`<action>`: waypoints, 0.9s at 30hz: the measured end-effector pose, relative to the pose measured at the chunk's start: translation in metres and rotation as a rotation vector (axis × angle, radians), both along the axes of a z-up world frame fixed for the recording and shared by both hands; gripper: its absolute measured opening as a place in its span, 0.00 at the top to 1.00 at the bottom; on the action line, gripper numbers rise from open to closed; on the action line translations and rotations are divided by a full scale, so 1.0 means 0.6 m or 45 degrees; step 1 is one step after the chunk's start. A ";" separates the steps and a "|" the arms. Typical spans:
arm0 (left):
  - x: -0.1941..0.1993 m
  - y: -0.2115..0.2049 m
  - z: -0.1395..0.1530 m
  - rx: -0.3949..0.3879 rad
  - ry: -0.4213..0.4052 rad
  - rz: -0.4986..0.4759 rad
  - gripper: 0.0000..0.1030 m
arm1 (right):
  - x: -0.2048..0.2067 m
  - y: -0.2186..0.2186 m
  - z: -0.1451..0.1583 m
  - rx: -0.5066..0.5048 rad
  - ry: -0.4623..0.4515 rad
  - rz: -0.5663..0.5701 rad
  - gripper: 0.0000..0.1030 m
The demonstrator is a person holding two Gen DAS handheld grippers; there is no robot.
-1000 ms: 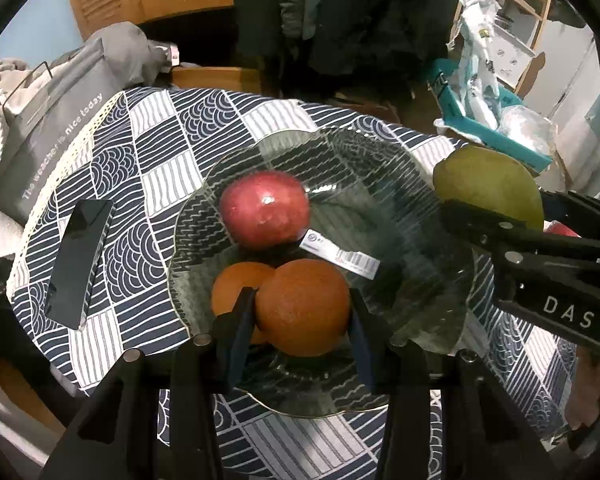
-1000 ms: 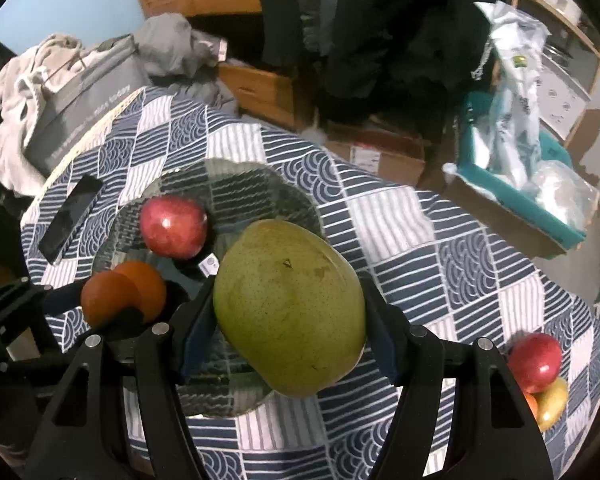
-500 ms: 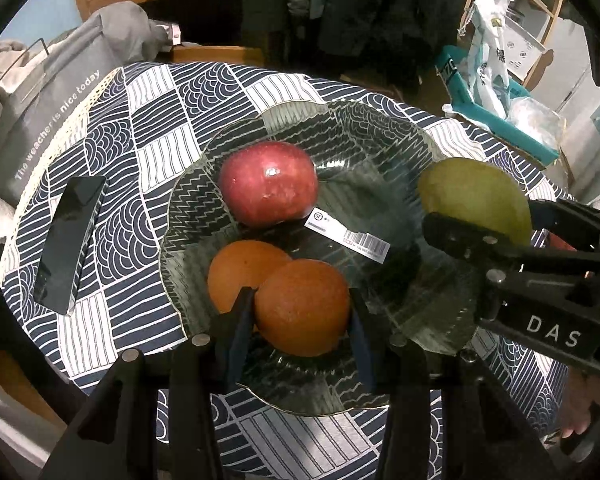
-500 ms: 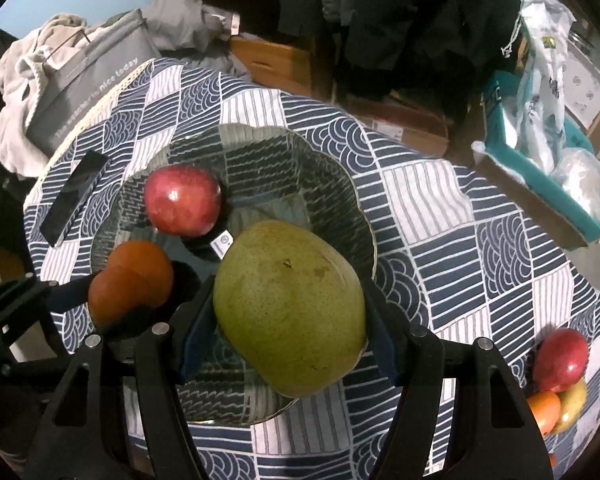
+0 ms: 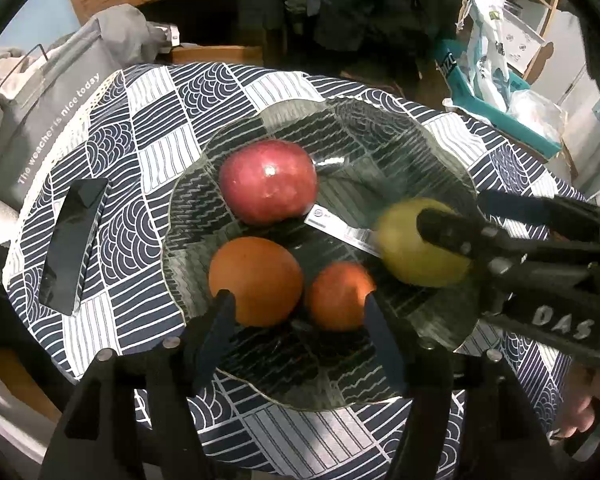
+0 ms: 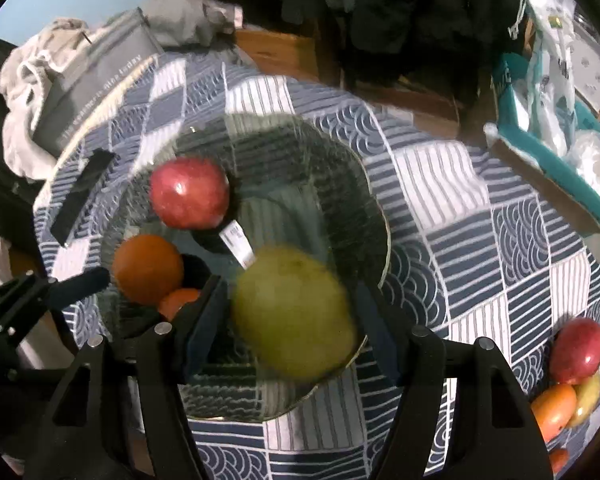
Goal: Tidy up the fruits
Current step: 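Lower the mango and orange into the glass bowl and open both tools, then withdraw both tools from the bowl toward the remaining fruit cluster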
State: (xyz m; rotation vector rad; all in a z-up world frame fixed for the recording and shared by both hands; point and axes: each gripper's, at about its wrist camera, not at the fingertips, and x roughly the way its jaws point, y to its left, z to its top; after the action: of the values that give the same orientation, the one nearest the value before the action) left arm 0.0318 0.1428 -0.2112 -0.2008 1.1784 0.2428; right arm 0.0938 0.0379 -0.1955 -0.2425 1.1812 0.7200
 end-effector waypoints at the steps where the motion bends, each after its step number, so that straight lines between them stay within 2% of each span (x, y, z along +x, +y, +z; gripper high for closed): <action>1: -0.001 -0.001 0.001 0.001 0.001 -0.002 0.34 | 0.000 0.000 0.006 0.014 -0.005 -0.002 0.34; 7: -0.003 -0.003 0.017 -0.001 -0.027 -0.005 0.34 | 0.007 -0.015 0.043 0.080 -0.038 -0.046 0.34; 13: -0.006 -0.008 0.041 -0.006 -0.070 -0.005 0.34 | 0.009 -0.035 0.070 0.088 -0.094 -0.091 0.34; 27: -0.007 -0.043 0.101 0.045 -0.170 -0.058 0.32 | -0.007 -0.092 0.149 0.023 -0.329 -0.208 0.30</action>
State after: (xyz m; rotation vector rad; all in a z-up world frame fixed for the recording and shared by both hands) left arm 0.0274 0.1169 -0.1506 -0.1571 1.0440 0.2070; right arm 0.0896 -0.0175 -0.1059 -0.2143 0.9363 0.5384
